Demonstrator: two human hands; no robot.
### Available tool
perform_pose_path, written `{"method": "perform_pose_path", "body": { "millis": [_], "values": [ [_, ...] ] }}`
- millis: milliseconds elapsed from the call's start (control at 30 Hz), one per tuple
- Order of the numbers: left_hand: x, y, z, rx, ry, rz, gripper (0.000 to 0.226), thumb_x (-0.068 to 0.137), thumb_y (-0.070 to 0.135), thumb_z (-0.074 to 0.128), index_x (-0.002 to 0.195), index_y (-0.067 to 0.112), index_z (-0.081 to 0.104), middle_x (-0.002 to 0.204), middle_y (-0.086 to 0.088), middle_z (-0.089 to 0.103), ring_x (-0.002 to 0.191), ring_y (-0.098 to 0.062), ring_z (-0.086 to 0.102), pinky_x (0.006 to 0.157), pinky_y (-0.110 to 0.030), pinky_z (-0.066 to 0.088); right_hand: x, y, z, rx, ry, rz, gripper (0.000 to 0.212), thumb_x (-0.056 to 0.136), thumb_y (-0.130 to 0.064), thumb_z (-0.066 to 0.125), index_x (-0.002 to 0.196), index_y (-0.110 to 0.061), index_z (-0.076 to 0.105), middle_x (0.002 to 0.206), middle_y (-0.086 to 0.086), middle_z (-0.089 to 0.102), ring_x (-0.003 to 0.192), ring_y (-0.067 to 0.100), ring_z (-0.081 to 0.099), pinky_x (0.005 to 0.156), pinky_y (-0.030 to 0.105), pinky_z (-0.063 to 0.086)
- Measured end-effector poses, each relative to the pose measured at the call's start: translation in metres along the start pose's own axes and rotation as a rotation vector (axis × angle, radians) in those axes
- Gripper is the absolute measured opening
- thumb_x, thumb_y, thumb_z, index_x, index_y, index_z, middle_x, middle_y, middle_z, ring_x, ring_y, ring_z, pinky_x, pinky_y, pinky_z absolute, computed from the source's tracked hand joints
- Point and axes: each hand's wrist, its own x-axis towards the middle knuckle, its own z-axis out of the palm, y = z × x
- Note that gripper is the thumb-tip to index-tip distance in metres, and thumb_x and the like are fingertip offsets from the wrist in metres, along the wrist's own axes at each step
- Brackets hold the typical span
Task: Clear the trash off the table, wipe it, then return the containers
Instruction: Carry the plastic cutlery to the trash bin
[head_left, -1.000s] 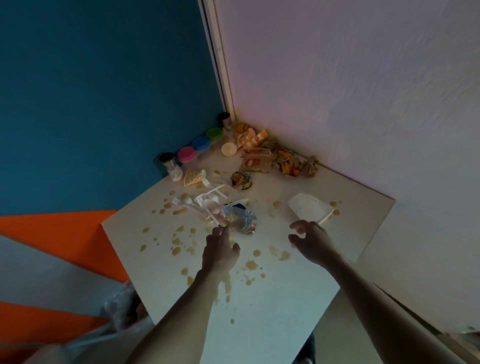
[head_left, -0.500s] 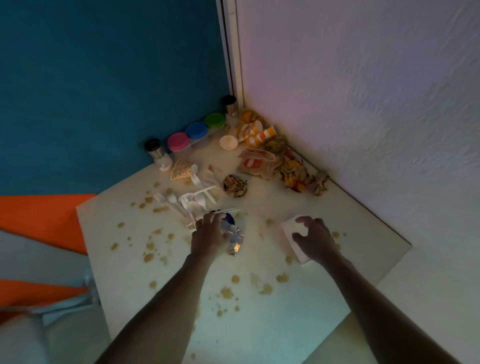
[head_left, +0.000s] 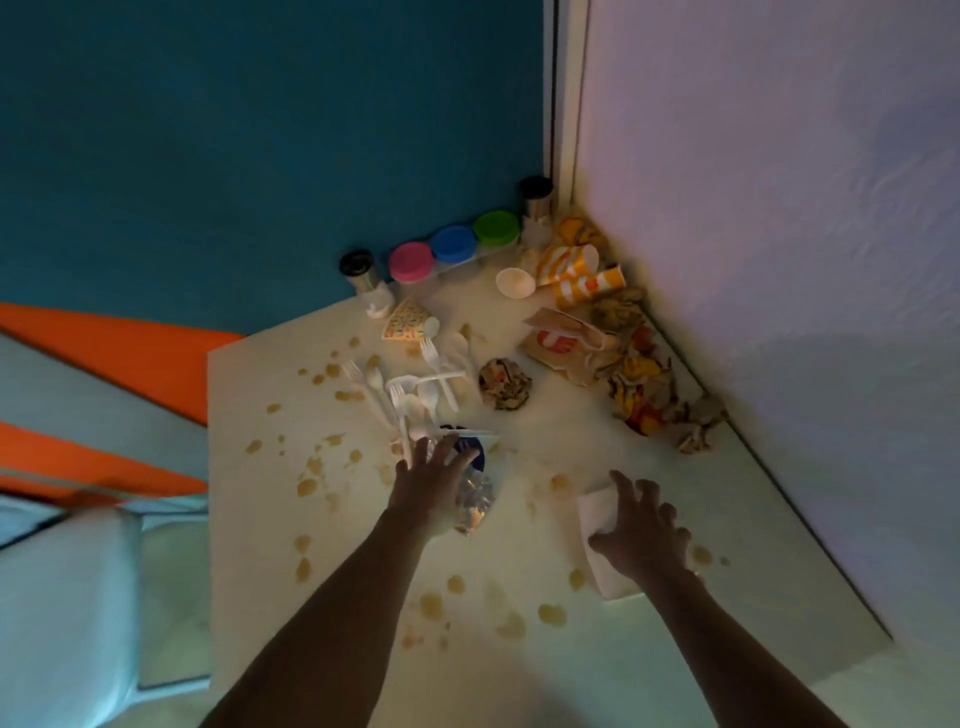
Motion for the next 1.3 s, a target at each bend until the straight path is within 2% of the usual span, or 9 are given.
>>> {"method": "perform_pose_path", "body": {
  "millis": [167,300,400,533,700,800,1000,1133,1300],
  "values": [
    [0.002,0.014,-0.004,0.132,0.036,-0.062,0.079,0.083,0.043,0.070,0.153,0.028,0.036,0.157,-0.006,0.036,0.146,-0.038,0.025,0.114,-0.052,0.030,0.015,-0.004,-0.009,-0.035,-0.036,-0.117,0.090,0.079,-0.046,0.069,0.151,-0.036,0.016,0.146,0.002,0.028,0.126,0.030,0.040,0.096,0.044,0.042],
    [0.003,0.023,-0.008,0.231,0.038,-0.130,0.056,0.095,0.042,0.056,0.146,0.023,0.043,0.151,-0.010,0.041,0.141,-0.036,0.031,0.116,-0.053,0.026,0.032,-0.011,-0.020,-0.048,-0.049,-0.213,0.088,0.078,-0.046,0.070,0.150,-0.034,0.021,0.147,0.001,0.029,0.126,0.028,0.041,0.096,0.043,0.044],
    [-0.002,0.024,-0.012,0.261,-0.011,-0.178,0.047,0.099,0.041,0.050,0.140,0.019,0.047,0.144,-0.012,0.045,0.134,-0.035,0.039,0.108,-0.048,0.033,0.045,-0.024,-0.026,-0.083,-0.052,-0.285,0.086,0.079,-0.047,0.070,0.149,-0.033,0.023,0.147,0.001,0.031,0.127,0.028,0.040,0.097,0.042,0.044],
    [0.003,0.027,-0.021,0.094,0.035,-0.241,0.031,0.103,0.037,0.045,0.124,0.019,0.060,0.121,-0.007,0.062,0.115,-0.028,0.056,0.095,-0.041,0.043,0.067,-0.051,-0.037,-0.139,0.001,-0.382,0.082,0.078,-0.047,0.071,0.147,-0.032,0.029,0.147,0.001,0.036,0.127,0.027,0.043,0.096,0.042,0.047],
    [0.024,0.042,-0.031,-0.255,0.063,-0.277,0.034,0.092,0.050,0.054,0.107,0.024,0.070,0.104,-0.002,0.071,0.102,-0.023,0.066,0.085,-0.037,0.054,0.095,-0.081,-0.058,-0.195,0.011,-0.432,0.078,0.077,-0.039,0.070,0.145,-0.025,0.036,0.144,0.006,0.040,0.130,0.031,0.043,0.103,0.042,0.043],
    [0.032,0.029,-0.038,-0.468,0.143,-0.338,0.040,0.087,0.063,0.052,0.103,0.032,0.071,0.100,0.008,0.073,0.096,-0.016,0.068,0.081,-0.034,0.056,0.113,-0.110,-0.076,-0.088,0.055,-0.456,0.057,0.082,-0.030,0.066,0.136,-0.023,0.048,0.137,0.009,0.050,0.125,0.033,0.048,0.103,0.043,0.042],
    [0.058,-0.053,-0.050,-0.728,0.408,-0.700,0.022,0.097,0.036,0.052,0.106,0.027,0.070,0.107,0.003,0.071,0.094,-0.020,0.068,0.081,-0.035,0.057,0.138,-0.198,-0.078,0.020,0.166,-0.633,0.024,0.089,-0.026,0.059,0.111,-0.016,0.066,0.108,0.010,0.069,0.102,0.033,0.061,0.086,0.040,0.049],
    [0.083,-0.111,-0.046,-0.833,0.408,-0.958,0.027,0.092,0.038,0.056,0.114,0.027,0.070,0.115,-0.002,0.072,0.100,-0.026,0.067,0.088,-0.040,0.056,0.164,-0.240,-0.055,-0.185,0.125,-0.588,0.031,0.090,-0.037,0.056,0.107,-0.011,0.062,0.107,0.013,0.068,0.099,0.035,0.059,0.079,0.036,0.045],
    [0.104,-0.131,-0.037,-0.813,0.333,-0.991,0.035,0.093,0.042,0.061,0.118,0.019,0.068,0.111,-0.004,0.071,0.097,-0.027,0.067,0.081,-0.035,0.053,0.193,-0.260,-0.042,-0.284,0.033,-0.398,0.043,0.088,-0.047,0.055,0.110,-0.010,0.061,0.111,0.013,0.065,0.104,0.034,0.060,0.093,0.041,0.048]
  ]
}}
